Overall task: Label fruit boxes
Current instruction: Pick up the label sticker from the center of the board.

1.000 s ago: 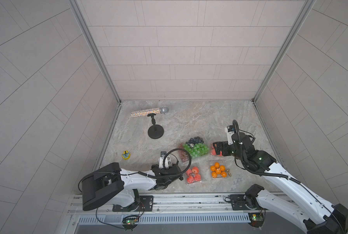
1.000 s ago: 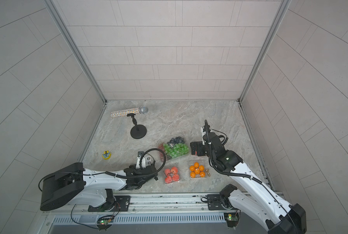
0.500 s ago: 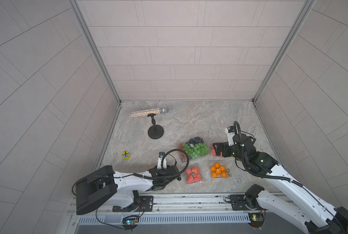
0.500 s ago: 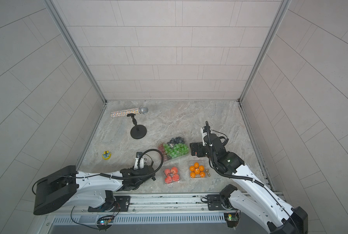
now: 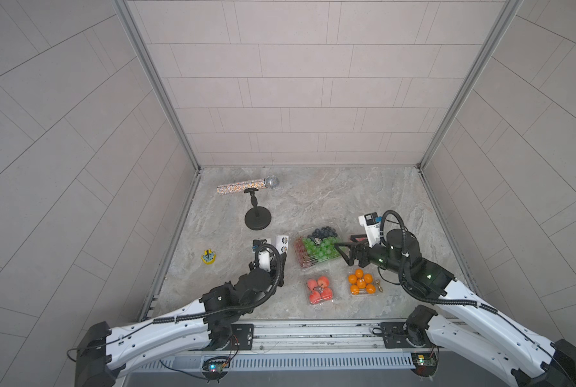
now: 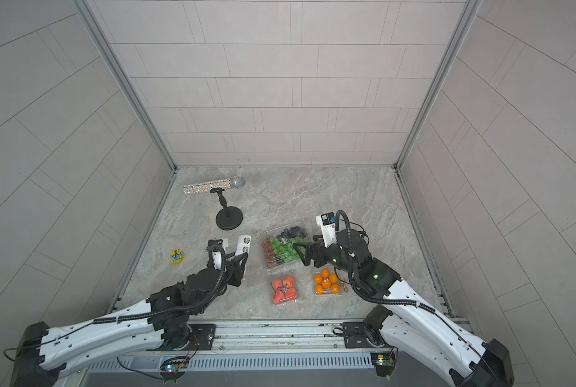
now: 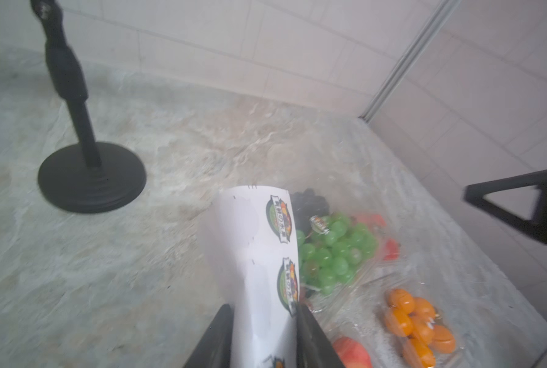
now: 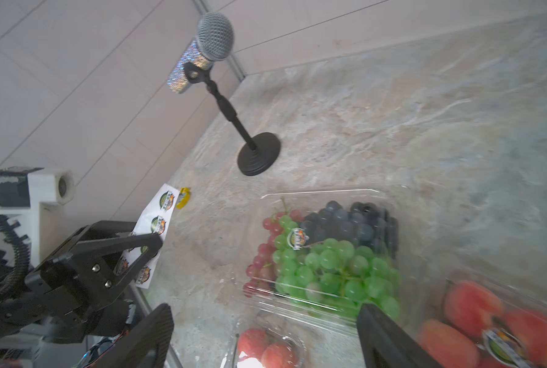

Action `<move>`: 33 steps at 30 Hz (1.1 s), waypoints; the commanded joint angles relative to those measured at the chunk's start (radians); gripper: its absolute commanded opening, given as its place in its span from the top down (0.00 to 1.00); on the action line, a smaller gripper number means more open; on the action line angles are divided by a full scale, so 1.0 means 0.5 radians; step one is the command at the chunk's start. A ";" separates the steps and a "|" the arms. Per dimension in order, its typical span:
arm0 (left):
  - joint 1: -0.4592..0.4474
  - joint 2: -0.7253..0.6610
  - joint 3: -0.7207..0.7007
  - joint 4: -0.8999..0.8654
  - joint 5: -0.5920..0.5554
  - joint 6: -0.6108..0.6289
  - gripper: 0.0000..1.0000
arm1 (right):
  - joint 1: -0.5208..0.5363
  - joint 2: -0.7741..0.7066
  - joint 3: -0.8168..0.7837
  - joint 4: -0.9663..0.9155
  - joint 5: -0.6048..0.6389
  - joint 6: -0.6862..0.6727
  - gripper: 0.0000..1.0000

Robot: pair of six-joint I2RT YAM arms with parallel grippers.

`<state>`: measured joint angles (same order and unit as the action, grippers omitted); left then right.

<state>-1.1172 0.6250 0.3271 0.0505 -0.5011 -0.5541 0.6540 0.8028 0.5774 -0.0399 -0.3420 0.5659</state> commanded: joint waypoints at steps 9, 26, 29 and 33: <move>0.007 -0.061 -0.046 0.672 0.534 0.499 0.62 | 0.206 0.474 0.188 1.051 -0.572 0.179 0.36; 0.007 -0.235 -0.140 0.649 0.569 0.525 0.60 | 0.284 0.708 0.247 1.210 -0.556 0.263 0.61; 0.007 -0.225 -0.120 0.594 0.570 0.549 0.60 | 0.289 0.750 0.270 1.286 -0.649 0.334 0.66; 0.007 -0.225 -0.105 0.569 0.564 0.562 0.60 | 0.290 0.760 0.305 1.238 -0.649 0.319 0.76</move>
<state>-1.1172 0.5167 0.2630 0.3420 -0.2245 -0.2935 0.7925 1.1881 0.6949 0.5346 -0.6426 0.7090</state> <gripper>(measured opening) 0.402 0.249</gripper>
